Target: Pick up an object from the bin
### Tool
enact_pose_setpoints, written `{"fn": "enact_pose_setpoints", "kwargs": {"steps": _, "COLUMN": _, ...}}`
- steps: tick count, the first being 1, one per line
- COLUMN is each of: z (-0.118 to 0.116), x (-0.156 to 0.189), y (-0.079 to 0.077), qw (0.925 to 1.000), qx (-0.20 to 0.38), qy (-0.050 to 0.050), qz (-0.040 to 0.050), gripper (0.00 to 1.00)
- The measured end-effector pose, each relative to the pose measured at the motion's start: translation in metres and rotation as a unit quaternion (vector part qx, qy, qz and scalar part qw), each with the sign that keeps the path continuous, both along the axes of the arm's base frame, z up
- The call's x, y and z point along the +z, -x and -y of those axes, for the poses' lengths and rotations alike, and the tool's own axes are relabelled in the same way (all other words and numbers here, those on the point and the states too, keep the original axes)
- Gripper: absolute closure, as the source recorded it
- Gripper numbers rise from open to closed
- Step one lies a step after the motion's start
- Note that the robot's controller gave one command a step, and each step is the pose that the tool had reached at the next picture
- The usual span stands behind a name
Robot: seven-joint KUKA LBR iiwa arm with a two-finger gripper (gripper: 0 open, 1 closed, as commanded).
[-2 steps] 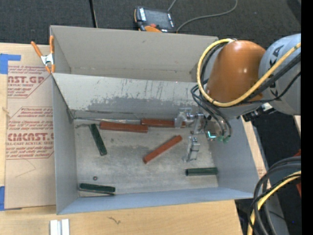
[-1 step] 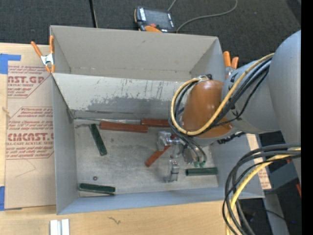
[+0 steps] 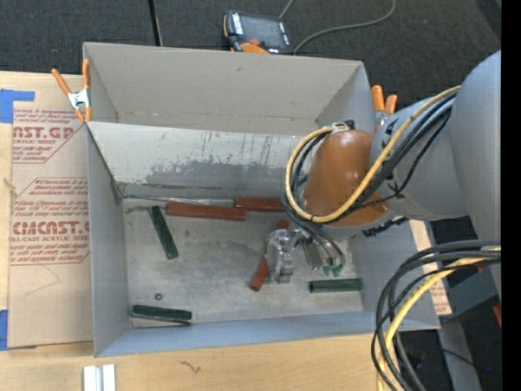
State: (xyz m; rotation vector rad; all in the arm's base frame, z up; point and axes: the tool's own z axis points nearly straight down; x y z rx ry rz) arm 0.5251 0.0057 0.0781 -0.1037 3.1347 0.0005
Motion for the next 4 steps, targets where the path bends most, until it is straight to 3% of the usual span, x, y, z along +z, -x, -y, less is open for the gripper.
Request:
{"fn": "enact_pose_setpoints", "kwargs": {"steps": 1, "z": 0.000, "x": -0.001, "y": 0.001, "qw": 1.0000, "qx": 0.000, "qy": 0.000, "qz": -0.0024, "gripper": 0.00}}
{"fn": "enact_pose_setpoints", "kwargs": {"steps": 2, "z": 0.024, "x": -0.008, "y": -0.015, "qw": 0.9960, "qx": -0.090, "qy": -0.001, "qz": -0.0012, "gripper": 0.00}}
{"fn": "enact_pose_setpoints", "kwargs": {"steps": 3, "z": 0.025, "x": -0.007, "y": -0.016, "qw": 0.9960, "qx": -0.089, "qy": 0.000, "qz": -0.0001, "gripper": 1.00}}
{"fn": "enact_pose_setpoints", "kwargs": {"steps": 4, "z": 0.029, "x": 0.139, "y": -0.017, "qw": 0.9929, "qx": -0.119, "qy": -0.001, "qz": 0.0025, "gripper": 1.00}}
